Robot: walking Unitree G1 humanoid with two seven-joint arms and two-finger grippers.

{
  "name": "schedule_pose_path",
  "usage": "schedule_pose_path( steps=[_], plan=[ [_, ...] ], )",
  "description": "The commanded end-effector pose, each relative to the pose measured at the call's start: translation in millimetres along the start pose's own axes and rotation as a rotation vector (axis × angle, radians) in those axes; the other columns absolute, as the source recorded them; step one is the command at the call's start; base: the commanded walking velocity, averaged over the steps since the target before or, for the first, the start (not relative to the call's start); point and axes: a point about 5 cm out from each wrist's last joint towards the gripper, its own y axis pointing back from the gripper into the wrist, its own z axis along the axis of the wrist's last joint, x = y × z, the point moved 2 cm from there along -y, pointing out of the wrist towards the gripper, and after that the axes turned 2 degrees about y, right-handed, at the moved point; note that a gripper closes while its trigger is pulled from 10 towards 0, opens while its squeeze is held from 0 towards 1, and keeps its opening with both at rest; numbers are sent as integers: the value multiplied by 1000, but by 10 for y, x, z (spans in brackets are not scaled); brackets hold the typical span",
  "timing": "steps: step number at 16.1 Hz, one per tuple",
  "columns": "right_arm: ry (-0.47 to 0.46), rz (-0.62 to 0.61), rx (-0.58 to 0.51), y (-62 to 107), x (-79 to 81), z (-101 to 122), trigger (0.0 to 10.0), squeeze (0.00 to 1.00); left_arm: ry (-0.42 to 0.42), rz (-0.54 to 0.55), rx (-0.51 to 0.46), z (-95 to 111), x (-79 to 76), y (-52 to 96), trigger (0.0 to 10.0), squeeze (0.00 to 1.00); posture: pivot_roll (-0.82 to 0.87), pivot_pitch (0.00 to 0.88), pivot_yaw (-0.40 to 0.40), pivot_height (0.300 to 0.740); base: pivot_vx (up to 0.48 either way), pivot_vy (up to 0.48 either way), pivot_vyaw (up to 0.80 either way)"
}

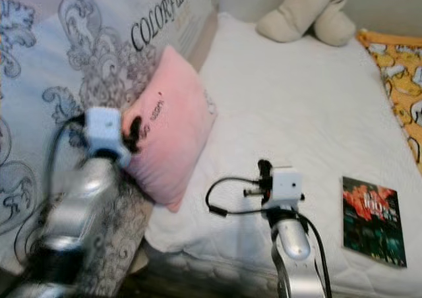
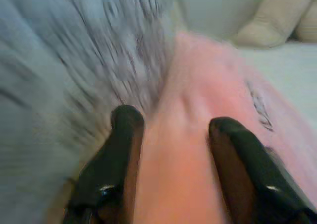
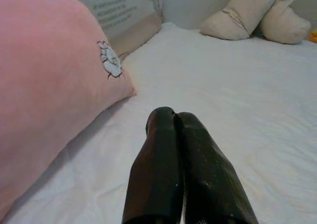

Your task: Clean up the room

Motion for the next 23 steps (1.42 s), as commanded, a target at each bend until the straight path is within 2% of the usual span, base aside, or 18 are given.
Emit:
schedule_pose_path(
  steps=[1, 2, 5, 6, 7, 8, 10, 12, 13, 14, 16, 18, 20, 22, 23],
  plan=[
    [-18, -43, -39, -13, -80, 71, 10000, 0, -20, -70, -91, 145, -52, 93, 10000, 1000, 60, 0, -11, 740, 0, 0, 0],
    [-26, -57, -54, -41, -60, 91, 10000, 0, 0, -64, -101, 100, 30, 306, 10000, 1000, 65, 0, -9, 740, 0, 0, 0],
    [-22, -54, -63, -39, 0, 93, 10000, 0, -11, -16, -76, 11, 156, 466, 10000, 1000, 66, 0, -6, 740, 0, 0, 0],
    [-20, -56, -64, -32, 8, 85, 10000, 0, -17, -49, -74, -30, 100, 528, 10000, 1000, 57, 0, -4, 740, 0, 0, 0],
    [-20, -56, -68, -33, 7, 88, 10000, 0, -17, -54, -67, -54, 86, 542, 10000, 1000, 47, 0, 0, 740, 0, 0, 0],
    [-14, -81, -85, -42, -19, 98, 10000, 0, 18, -14, -18, -198, 124, 530, 10000, 1000, 38, 0, 5, 740, 0, 0, 0],
    [-45, -151, -106, -4, -113, 123, 10000, 0, 76, 25, 49, -357, 176, 471, 10000, 1000, 20, 0, 3, 740, 0, 0, 0],
    [-105, -176, -83, 65, -156, 55, 10000, 0, 87, -20, 48, -349, 103, 495, 10000, 1000, 14, 0, 1, 740, 0, 0, 0],
    [-176, -222, -40, 165, -226, -65, 10000, 0, 126, -71, 69, -391, 31, 531, 10000, 1000, 12, 0, 2, 740, 0, 0, 0],
    [-181, -223, -34, 180, -234, -84, 10000, 0, 127, -74, 74, -401, 22, 537, 10000, 1000, 6, 0, 3, 740, 0, 0, 0],
    [-140, -229, -23, 231, -245, -96, 10000, 0, 160, -98, 68, -399, -32, 512, 10000, 1000, -6, 0, -8, 740, 0, 0, 0],
    [-61, -173, -46, 216, -220, -20, 10000, 0, 167, -129, 56, -384, -140, 554, 10000, 1000, 7, 0, -32, 740, 0, 0, 0],
    [-57, -164, -54, 178, -247, 15, 10000, 0, 189, -152, 52, -380, -201, 583, 10000, 1000, 11, 0, -42, 740, 0, 0, 0],
    [-76, -155, -86, 63, -268, 104, 10000, 0, 171, -225, 60, -380, -291, 511, 10000, 1000, 4, 0, -15, 740, 0, 0, 0],
    [-75, -151, -94, 37, -259, 115, 10000, 0, 151, -222, 62, -380, -274, 469, 10000, 1000, 3, 0, 6, 740, 0, 0, 0]
  ],
)
